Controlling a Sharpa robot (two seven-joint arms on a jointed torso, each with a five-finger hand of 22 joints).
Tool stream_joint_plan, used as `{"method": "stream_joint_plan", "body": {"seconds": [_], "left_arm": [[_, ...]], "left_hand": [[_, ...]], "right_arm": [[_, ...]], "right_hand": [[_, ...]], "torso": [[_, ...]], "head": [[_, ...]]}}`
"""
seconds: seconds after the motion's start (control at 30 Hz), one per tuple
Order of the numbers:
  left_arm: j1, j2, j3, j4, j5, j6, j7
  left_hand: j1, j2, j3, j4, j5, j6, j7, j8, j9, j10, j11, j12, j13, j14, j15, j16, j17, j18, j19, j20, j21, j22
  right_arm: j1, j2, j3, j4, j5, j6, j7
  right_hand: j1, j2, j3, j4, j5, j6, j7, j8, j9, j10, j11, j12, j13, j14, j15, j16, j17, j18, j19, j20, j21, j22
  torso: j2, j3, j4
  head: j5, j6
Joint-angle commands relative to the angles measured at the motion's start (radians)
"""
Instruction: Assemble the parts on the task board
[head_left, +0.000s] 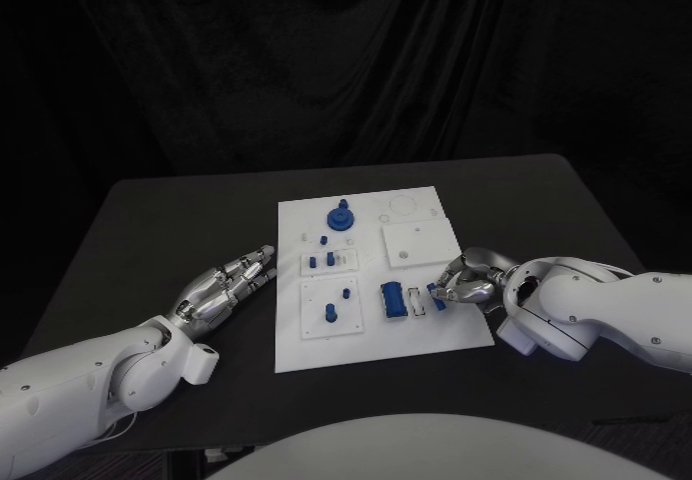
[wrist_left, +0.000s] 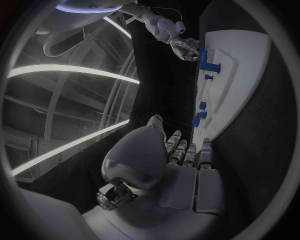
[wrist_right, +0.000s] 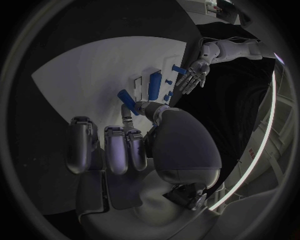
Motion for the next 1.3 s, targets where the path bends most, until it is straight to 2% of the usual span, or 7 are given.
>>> {"method": "stream_joint_plan", "body": {"seconds": [0.03, 0.3, 0.63, 0.8, 0.9, 1.03, 1.3], "left_arm": [[-0.001, 0.004, 0.001, 0.000, 0.002, 0.013, 0.074], [-0.002, 0.006, 0.001, 0.000, 0.002, 0.013, 0.073], [-0.002, 0.006, 0.001, -0.001, 0.002, 0.014, 0.070], [-0.002, 0.007, 0.001, -0.002, 0.002, 0.015, 0.069], [-0.002, 0.008, 0.001, -0.003, 0.002, 0.016, 0.068], [-0.002, 0.010, 0.001, -0.005, 0.002, 0.017, 0.068], [-0.003, 0.012, 0.001, -0.008, 0.002, 0.018, 0.067]], "left_hand": [[0.009, -0.002, 0.008, 0.001, 0.004, 0.000, 0.004, -0.001, 0.000, 0.002, 0.007, 0.002, 0.001, 0.000, 0.004, -0.004, -0.002, 0.007, 0.001, 0.008, 0.004, -0.002], [0.009, -0.002, 0.009, 0.001, 0.004, -0.001, 0.004, -0.001, 0.000, 0.002, 0.007, 0.002, 0.001, 0.000, 0.004, -0.004, -0.002, 0.007, 0.001, 0.008, 0.004, -0.002], [0.009, -0.003, 0.010, 0.001, 0.004, -0.002, 0.003, -0.001, 0.000, 0.001, 0.006, 0.002, 0.001, 0.000, 0.004, -0.004, -0.002, 0.007, 0.001, 0.008, 0.004, -0.002], [0.010, -0.003, 0.011, 0.000, 0.005, -0.003, 0.003, -0.001, 0.000, 0.001, 0.006, 0.002, 0.001, 0.000, 0.004, -0.004, -0.002, 0.007, 0.001, 0.009, 0.004, -0.002], [0.011, -0.004, 0.012, 0.000, 0.006, -0.003, 0.003, -0.001, 0.000, 0.000, 0.006, 0.001, 0.000, 0.000, 0.004, -0.004, -0.002, 0.007, 0.001, 0.009, 0.004, -0.001], [0.011, -0.004, 0.013, -0.001, 0.006, -0.004, 0.003, -0.001, 0.000, 0.000, 0.006, 0.001, 0.000, 0.000, 0.004, -0.004, -0.002, 0.007, 0.001, 0.009, 0.004, -0.002], [0.013, -0.004, 0.014, -0.002, 0.008, -0.006, 0.003, -0.001, -0.001, -0.001, 0.006, 0.001, 0.000, 0.000, 0.004, -0.004, -0.002, 0.007, 0.000, 0.009, 0.004, -0.002]], "right_arm": [[0.002, 0.006, 0.000, 0.002, 0.090, -0.032, 0.023], [0.002, 0.022, 0.000, -0.013, 0.106, -0.013, 0.013], [0.001, 0.043, 0.000, -0.042, 0.117, -0.004, 0.006], [0.001, 0.049, 0.000, -0.047, 0.118, 0.014, -0.005], [0.001, 0.051, 0.000, -0.048, 0.118, 0.027, -0.010], [0.001, 0.053, 0.000, -0.047, 0.117, 0.039, -0.014], [0.001, 0.056, 0.000, -0.042, 0.117, 0.050, -0.016]], "right_hand": [[-0.009, 0.004, -0.001, 0.005, -0.010, 0.061, -0.054, -0.001, 0.009, 0.104, -0.008, 0.003, 0.263, 0.074, -0.008, 0.001, 0.094, 0.002, 0.030, -0.009, 0.005, 0.198], [-0.020, 0.003, -0.013, 0.012, -0.011, 0.058, -0.054, -0.005, 0.012, 0.104, -0.008, 0.003, 0.263, 0.073, -0.008, -0.001, 0.089, 0.003, 0.029, -0.010, 0.003, 0.197], [-0.028, 0.003, -0.030, 0.018, -0.007, 0.055, -0.054, -0.009, 0.016, 0.104, -0.008, 0.003, 0.263, 0.072, -0.008, -0.002, 0.085, 0.003, 0.028, -0.010, 0.000, 0.196], [-0.032, 0.001, -0.043, 0.021, -0.004, 0.049, -0.052, -0.014, 0.017, 0.104, -0.007, 0.003, 0.263, 0.072, -0.007, -0.004, 0.081, 0.004, 0.026, -0.010, -0.003, 0.195], [-0.038, 0.001, -0.057, 0.027, 0.001, 0.046, -0.052, -0.018, 0.019, 0.104, -0.006, 0.003, 0.263, 0.071, -0.007, -0.005, 0.078, 0.004, 0.026, -0.009, -0.004, 0.195], [-0.043, 0.004, -0.089, 0.034, 0.033, 0.046, -0.052, -0.022, 0.025, 0.104, -0.007, 0.003, 0.263, 0.071, -0.007, -0.006, 0.077, 0.004, 0.025, -0.009, -0.005, 0.195], [-0.046, 0.006, -0.108, 0.039, 0.035, 0.048, -0.053, -0.024, 0.028, 0.104, -0.007, 0.003, 0.263, 0.071, -0.007, -0.006, 0.076, 0.005, 0.025, -0.009, -0.006, 0.195]], "torso": [[0.000, 0.0007, -0.0002], [0.000, -0.0010, 0.0019], [0.000, -0.0003, 0.0023], [0.001, 0.0001, 0.0002], [0.000, -0.0002, -0.0004], [0.000, 0.0001, 0.0000], [0.000, 0.0003, 0.0000]], "head": [[-0.003, 0.000], [-0.001, 0.000], [0.005, 0.000], [0.010, 0.000], [0.011, 0.000], [0.011, 0.000], [0.014, 0.000]]}}
